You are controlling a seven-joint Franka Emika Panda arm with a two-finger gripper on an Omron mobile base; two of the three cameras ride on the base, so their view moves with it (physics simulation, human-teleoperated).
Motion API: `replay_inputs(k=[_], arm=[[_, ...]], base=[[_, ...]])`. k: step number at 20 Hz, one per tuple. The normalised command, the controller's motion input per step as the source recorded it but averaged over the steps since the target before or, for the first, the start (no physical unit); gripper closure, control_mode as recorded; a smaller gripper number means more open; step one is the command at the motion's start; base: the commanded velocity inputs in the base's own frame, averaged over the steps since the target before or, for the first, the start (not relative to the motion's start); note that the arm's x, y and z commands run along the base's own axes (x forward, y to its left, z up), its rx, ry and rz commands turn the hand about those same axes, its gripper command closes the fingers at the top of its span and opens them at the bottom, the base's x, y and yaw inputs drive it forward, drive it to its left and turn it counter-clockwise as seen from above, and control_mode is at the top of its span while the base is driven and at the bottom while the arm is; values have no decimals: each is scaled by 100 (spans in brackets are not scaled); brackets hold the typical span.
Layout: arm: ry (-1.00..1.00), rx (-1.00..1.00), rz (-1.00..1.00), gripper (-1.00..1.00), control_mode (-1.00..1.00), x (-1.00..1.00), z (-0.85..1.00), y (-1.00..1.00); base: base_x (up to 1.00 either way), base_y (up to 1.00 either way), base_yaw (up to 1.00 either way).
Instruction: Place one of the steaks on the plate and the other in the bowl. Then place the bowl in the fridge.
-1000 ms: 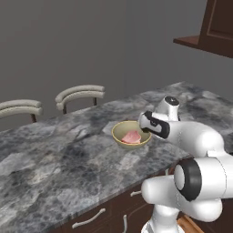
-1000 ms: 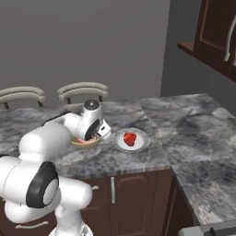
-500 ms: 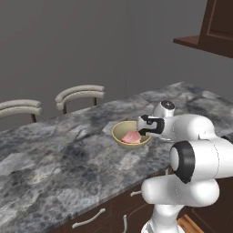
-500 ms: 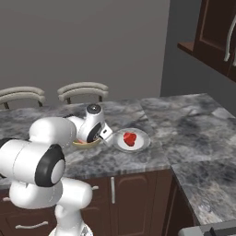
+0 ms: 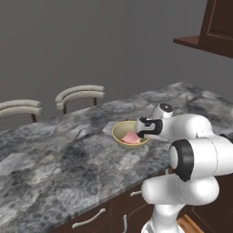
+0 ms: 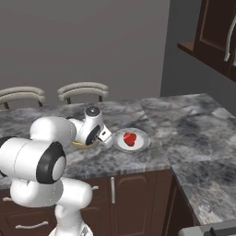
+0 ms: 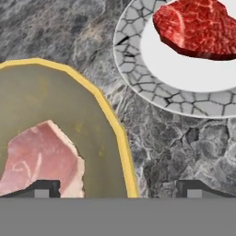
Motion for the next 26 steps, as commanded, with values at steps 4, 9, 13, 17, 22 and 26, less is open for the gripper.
replay_inputs(k=[4,9,13,17,22,26], arm=[[0,0,0,100,-100,0,-6,10],[0,0,0,100,-100,0,-1,8],[0,2,0,100,-100,0,0,1],[-4,17,-3,100,-100,-3,43,0],[2,7,-17,100,-100,-20,77,0],[1,0,-14,100,-100,-41,84,0]], base=[[0,0,0],[0,0,0],[0,0,0],[0,0,0],[0,0,0],[0,0,0]])
